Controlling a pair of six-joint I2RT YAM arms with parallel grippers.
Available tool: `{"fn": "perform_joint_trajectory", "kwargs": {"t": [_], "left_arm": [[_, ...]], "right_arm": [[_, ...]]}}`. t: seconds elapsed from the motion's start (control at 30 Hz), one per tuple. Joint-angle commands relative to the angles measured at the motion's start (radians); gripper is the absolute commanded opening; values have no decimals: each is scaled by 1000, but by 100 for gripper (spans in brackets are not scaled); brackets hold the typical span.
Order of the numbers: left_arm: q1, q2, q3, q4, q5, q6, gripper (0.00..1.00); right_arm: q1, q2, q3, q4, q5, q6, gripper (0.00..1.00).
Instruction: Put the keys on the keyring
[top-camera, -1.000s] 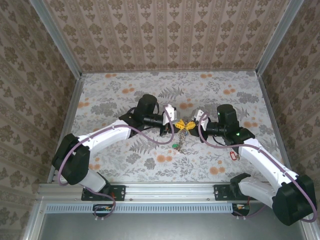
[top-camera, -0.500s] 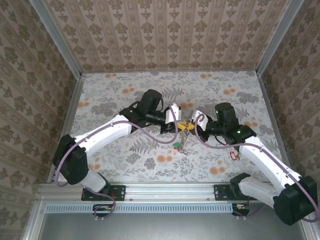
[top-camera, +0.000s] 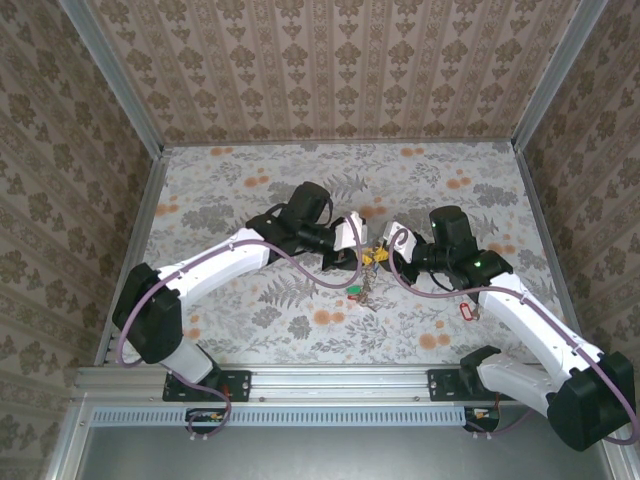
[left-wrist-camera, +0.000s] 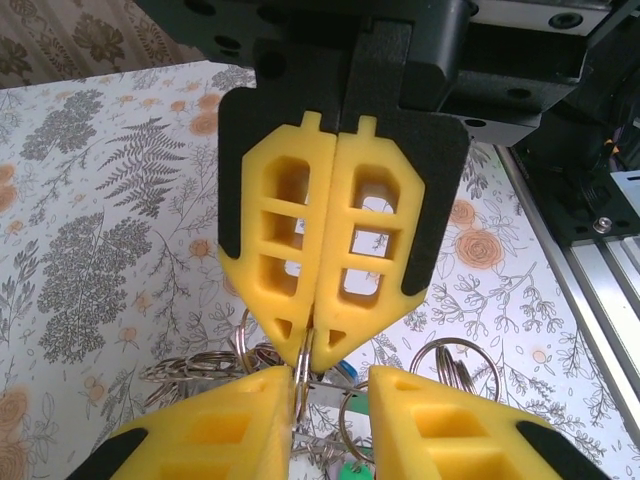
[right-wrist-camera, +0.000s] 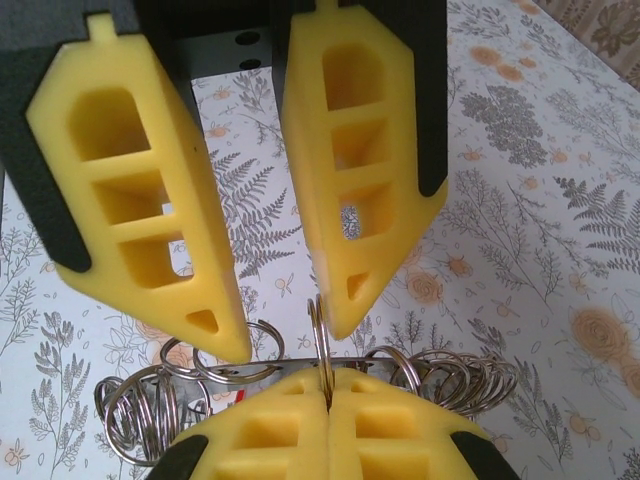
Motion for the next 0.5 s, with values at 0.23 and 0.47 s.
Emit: {"fn": "perform_joint_trajectory", "kwargs": {"t": [0.23, 0.47], "left_arm": [[-10, 10, 31, -7, 8, 25, 1], [8, -20, -21, 86, 76, -29, 0]], "right_arm": [[6, -49, -4, 93, -53, 22, 0], [-5, -88, -72, 180, -37, 71, 8]]}}
